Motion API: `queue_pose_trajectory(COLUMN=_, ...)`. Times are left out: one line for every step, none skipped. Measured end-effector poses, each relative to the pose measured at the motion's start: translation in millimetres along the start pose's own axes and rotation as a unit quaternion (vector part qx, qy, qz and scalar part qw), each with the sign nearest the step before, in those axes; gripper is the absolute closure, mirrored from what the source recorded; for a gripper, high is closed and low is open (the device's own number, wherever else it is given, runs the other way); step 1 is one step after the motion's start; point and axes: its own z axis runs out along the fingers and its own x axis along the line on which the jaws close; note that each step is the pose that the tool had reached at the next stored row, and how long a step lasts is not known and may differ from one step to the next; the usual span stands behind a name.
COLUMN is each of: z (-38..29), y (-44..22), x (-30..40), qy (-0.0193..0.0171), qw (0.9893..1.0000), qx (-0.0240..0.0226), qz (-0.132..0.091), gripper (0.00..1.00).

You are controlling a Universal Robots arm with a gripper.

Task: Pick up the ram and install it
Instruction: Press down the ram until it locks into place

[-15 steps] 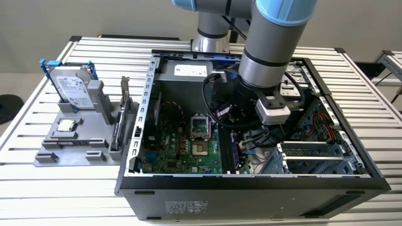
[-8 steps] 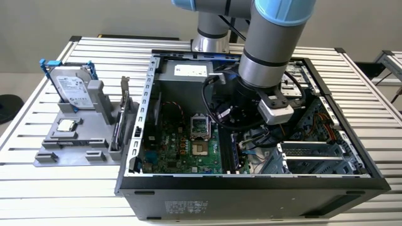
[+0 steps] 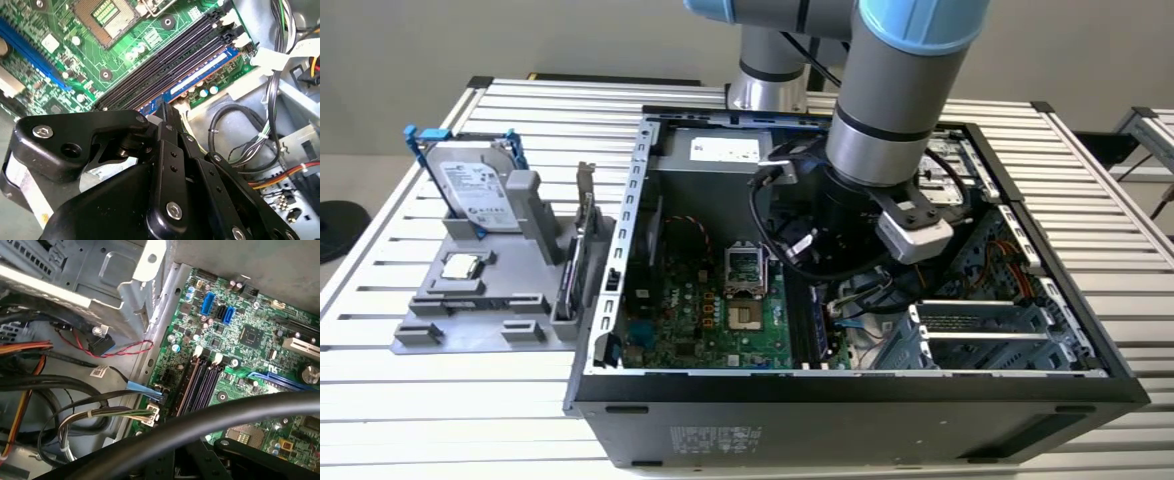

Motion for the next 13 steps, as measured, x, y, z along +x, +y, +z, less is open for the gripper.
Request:
queue_pose_trajectory(z=0.0, y=0.0, x=0.0, qy=0.0006, qw=1.0, qx=-0.0002, qz=-0.007, gripper=1.0)
queue_pose_trajectory(z=0.0, y=0.0, x=0.0, qy=0.0011, qw=0.9999, qx=-0.0004, qz=-0.015, gripper=1.0)
queue_pose_trajectory(z=0.1, y=0.0, x=0.0, qy=0.0017, qw=0.9998, qx=-0.0005, qz=-0.022, gripper=1.0)
queue_pose_trajectory(z=0.2, y=-0.1, x=0.0, qy=0.0024, qw=0.9996, qx=-0.0005, qz=-0.03, gripper=1.0)
queue_pose_trajectory(z=0.2, y=-0.1, x=0.0, qy=0.0031, qw=0.9993, qx=-0.0005, qz=-0.037, gripper=1.0)
queue_pose_trajectory(z=0.2, y=-0.1, x=0.0, qy=0.0037, qw=0.999, qx=-0.0004, qz=-0.044, gripper=1.0)
queue_pose_trajectory(z=0.2, y=-0.1, x=-0.1, qy=0.0043, qw=0.9987, qx=-0.0004, qz=-0.051, gripper=1.0)
queue_pose_trajectory(z=0.2, y=-0.1, x=-0.1, qy=0.005, qw=0.9983, qx=-0.0001, qz=-0.058, gripper=1.0)
queue_pose_trajectory(z=0.3, y=-0.1, x=-0.1, qy=0.0057, qw=0.9979, qx=0.0004, qz=-0.065, gripper=1.0)
queue_pose_trajectory(z=0.2, y=0.0, x=-0.1, qy=0.0062, qw=0.9974, qx=0.0009, qz=-0.071, gripper=1.0)
queue_pose_trajectory(z=0.3, y=-0.1, x=-0.1, qy=0.007, qw=0.9969, qx=0.0019, qz=-0.078, gripper=1.0)
queue_pose_trajectory(z=0.4, y=-0.1, x=-0.1, qy=0.0076, qw=0.9965, qx=0.0033, qz=-0.083, gripper=1.0)
queue_pose_trajectory(z=0.4, y=-0.1, x=-0.1, qy=0.008, qw=0.996, qx=0.0048, qz=-0.089, gripper=1.0)
